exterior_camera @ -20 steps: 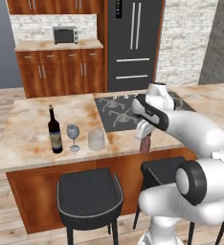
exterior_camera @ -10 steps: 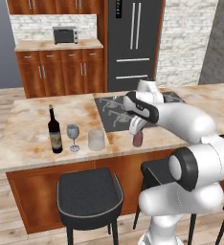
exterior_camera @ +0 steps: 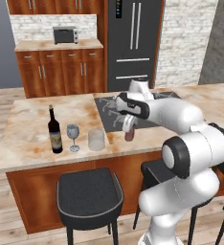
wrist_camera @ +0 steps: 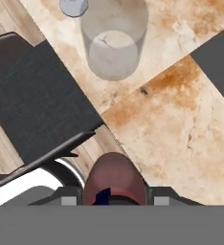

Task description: There is a wine glass and glass cup on the dining counter. Place the wine bottle next to the wine glass and the juice bottle next to the glass cup.

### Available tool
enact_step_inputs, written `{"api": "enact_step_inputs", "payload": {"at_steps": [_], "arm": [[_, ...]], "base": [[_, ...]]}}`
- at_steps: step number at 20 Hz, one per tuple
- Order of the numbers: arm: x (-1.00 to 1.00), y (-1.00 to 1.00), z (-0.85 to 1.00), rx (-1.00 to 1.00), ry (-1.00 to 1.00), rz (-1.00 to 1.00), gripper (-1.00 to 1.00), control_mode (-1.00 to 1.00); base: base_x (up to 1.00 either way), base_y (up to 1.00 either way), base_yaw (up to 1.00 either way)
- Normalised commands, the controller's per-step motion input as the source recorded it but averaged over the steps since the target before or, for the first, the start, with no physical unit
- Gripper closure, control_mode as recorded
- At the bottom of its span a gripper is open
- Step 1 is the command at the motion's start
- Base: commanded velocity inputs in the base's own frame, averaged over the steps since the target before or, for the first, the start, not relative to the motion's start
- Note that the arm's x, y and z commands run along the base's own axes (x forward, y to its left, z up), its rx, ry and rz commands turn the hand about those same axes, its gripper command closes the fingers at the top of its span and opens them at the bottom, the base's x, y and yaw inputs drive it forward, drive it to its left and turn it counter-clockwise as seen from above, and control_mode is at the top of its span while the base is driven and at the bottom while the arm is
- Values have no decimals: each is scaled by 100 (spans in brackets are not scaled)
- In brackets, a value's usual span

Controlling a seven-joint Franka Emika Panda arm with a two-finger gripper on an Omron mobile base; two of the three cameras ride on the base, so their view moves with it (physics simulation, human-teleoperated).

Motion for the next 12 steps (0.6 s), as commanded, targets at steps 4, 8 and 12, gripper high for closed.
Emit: {"api": "enact_step_inputs", "payload": {"at_steps": [4, 8, 12], "arm": [[36, 18, -27, 0, -21, 4, 100, -100], [39, 17, -28, 0, -13, 1, 100, -100], [40, 16, -30, 0, -2, 1, 100, -100]], "base": [[0, 0, 0], [0, 0, 0], [0, 0, 0]]}}
